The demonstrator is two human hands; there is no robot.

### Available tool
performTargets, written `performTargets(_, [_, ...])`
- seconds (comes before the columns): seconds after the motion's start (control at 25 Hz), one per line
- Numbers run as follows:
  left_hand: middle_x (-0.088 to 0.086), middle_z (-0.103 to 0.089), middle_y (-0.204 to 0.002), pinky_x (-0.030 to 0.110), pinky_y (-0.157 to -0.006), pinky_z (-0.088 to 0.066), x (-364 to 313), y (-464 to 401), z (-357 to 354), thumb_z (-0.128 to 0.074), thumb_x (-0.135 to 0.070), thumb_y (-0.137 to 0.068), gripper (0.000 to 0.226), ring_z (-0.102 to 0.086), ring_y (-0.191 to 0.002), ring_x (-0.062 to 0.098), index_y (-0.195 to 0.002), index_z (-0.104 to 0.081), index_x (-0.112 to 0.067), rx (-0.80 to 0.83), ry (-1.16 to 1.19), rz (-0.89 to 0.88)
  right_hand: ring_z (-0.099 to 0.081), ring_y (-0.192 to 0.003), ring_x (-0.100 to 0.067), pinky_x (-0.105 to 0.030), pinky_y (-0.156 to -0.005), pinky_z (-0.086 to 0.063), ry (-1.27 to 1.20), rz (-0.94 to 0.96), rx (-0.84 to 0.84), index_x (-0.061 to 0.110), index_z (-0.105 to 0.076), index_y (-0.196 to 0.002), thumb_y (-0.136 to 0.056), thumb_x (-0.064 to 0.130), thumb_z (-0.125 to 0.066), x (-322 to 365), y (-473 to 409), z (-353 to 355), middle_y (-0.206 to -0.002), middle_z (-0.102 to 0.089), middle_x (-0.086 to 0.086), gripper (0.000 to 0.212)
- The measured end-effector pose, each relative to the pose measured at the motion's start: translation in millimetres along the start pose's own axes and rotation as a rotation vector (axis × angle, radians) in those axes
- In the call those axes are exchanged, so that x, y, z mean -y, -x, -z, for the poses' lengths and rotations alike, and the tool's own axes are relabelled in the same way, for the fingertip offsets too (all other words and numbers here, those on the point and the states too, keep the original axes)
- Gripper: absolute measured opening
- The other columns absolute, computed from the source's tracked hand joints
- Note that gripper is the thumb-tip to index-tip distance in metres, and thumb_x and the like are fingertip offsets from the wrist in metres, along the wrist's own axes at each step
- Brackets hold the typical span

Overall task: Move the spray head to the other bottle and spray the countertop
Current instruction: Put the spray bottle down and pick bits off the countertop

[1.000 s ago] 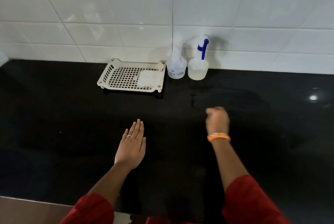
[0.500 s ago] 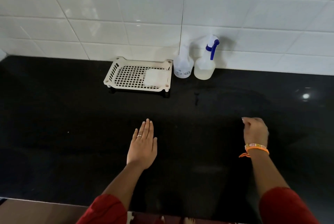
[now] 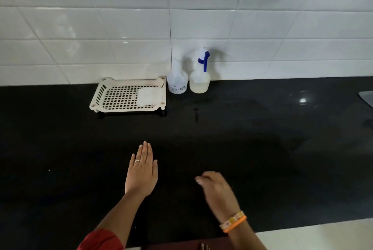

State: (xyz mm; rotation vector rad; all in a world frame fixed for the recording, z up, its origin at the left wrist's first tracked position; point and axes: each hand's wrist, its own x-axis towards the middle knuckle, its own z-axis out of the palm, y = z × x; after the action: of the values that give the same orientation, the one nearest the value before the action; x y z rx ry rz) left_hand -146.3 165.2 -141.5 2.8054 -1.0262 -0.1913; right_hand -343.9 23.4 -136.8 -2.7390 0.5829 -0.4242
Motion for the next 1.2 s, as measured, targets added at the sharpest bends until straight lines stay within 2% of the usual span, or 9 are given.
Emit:
performTargets(0.16, [0.005, 0.009, -0.158, 0.035, -0.119, -0.002, -1, 0, -1, -0.012, -0.035, -0.098, 0.058, 0.005, -0.146, 0.015, -0.145, 0.010, -0.010, -0.009, 0.014, 0.008, -0.066, -0.080, -0.034, -0.036, -0.074, -0.052, 0.071, -0.542, -0.249, 0.001, -0.072, -0.094, -0.086, 0.002, -0.056, -123, 41, 63, -0.093, -0.067, -0.020, 0.018])
performTargets(0.28, [0.005, 0.007, -0.158, 0.036, -0.120, -0.003, 0, 0, 0, -0.013, -0.035, -0.098, 0.057, 0.004, -0.146, 0.016, -0.144, 0.010, -0.010, -0.009, 0.020, 0.005, -0.064, -0.080, -0.033, -0.038, -0.072, -0.052, 0.050, -0.701, -0.305, -0.004, -0.070, -0.098, -0.081, -0.005, -0.064, -123, 43, 64, -0.096, -0.066, -0.023, 0.018])
performTargets(0.44, [0.005, 0.008, -0.158, 0.035, -0.118, -0.001, -1, 0, 2, -0.013, -0.035, -0.098, 0.058, 0.005, -0.146, 0.016, -0.146, 0.009, -0.010, 0.010, 0.014, 0.013, -0.062, -0.091, -0.026, -0.024, -0.079, -0.044, -0.099, -0.579, -0.219, 0.005, -0.071, -0.100, -0.086, 0.003, -0.060, -54, 10, 22, -0.102, -0.065, -0.014, 0.018])
performTargets(0.56, [0.005, 0.007, -0.159, 0.035, -0.118, -0.001, -1, 0, 0, -0.015, -0.035, -0.099, 0.058, 0.004, -0.146, 0.016, -0.147, 0.007, -0.009, 0.020, 0.019, 0.010, -0.057, -0.097, -0.017, -0.017, -0.081, -0.038, -0.222, -0.254, 0.075, 0.014, -0.069, -0.105, -0.093, 0.016, -0.051, 45, -6, -17, -0.110, -0.062, -0.006, 0.022])
performTargets(0.68, [0.006, 0.004, -0.159, 0.037, -0.118, -0.002, 3, -3, -1, -0.018, -0.033, -0.099, 0.059, 0.002, -0.146, 0.018, -0.147, 0.004, -0.007, 0.035, 0.035, 0.018, -0.054, -0.102, -0.019, -0.026, -0.086, -0.047, -0.237, 0.097, 0.315, 0.012, -0.060, -0.117, -0.095, 0.014, -0.047, 114, -10, -34, -0.118, -0.056, -0.009, 0.025])
performTargets(0.8, [0.006, 0.005, -0.159, 0.036, -0.118, -0.001, 4, -4, -1, -0.019, -0.034, -0.099, 0.059, 0.004, -0.146, 0.017, -0.147, 0.003, -0.008, 0.035, 0.075, 0.013, -0.051, -0.109, -0.022, -0.030, -0.092, -0.047, -0.211, 0.212, 0.347, 0.011, -0.058, -0.122, -0.094, 0.008, -0.049, 101, -6, -22, -0.122, -0.054, -0.009, 0.030])
performTargets(0.88, [0.004, 0.006, -0.159, 0.036, -0.118, 0.001, 4, -4, -1, -0.019, -0.034, -0.099, 0.059, 0.006, -0.146, 0.015, -0.147, 0.005, -0.009, 0.045, 0.127, 0.020, -0.057, -0.101, -0.013, -0.022, -0.086, -0.050, -0.163, 0.176, 0.256, 0.018, -0.064, -0.113, -0.089, 0.014, -0.058, 62, 8, -6, -0.113, -0.060, -0.001, 0.025])
performTargets(1.0, [0.001, 0.006, -0.159, 0.036, -0.119, 0.002, 4, -5, -1, -0.024, -0.033, -0.099, 0.059, 0.008, -0.144, 0.012, -0.148, 0.003, -0.012, 0.048, 0.213, 0.052, -0.062, -0.090, -0.009, -0.006, -0.077, -0.042, -0.076, -0.201, 0.001, 0.024, -0.071, -0.099, -0.085, 0.027, -0.060, -27, 39, 33, -0.096, -0.064, 0.011, 0.018])
performTargets(1.2, [-0.001, -0.008, -0.159, 0.041, -0.119, 0.000, -13, -8, 7, -0.039, -0.027, -0.097, 0.060, 0.000, -0.146, 0.014, -0.149, -0.009, -0.022, -0.046, 0.420, 0.163, -0.062, -0.087, -0.014, -0.025, -0.077, -0.047, 0.041, -0.398, 0.032, 0.021, -0.074, -0.093, -0.065, 0.004, -0.082, -111, 42, 73, -0.095, -0.068, -0.001, 0.034])
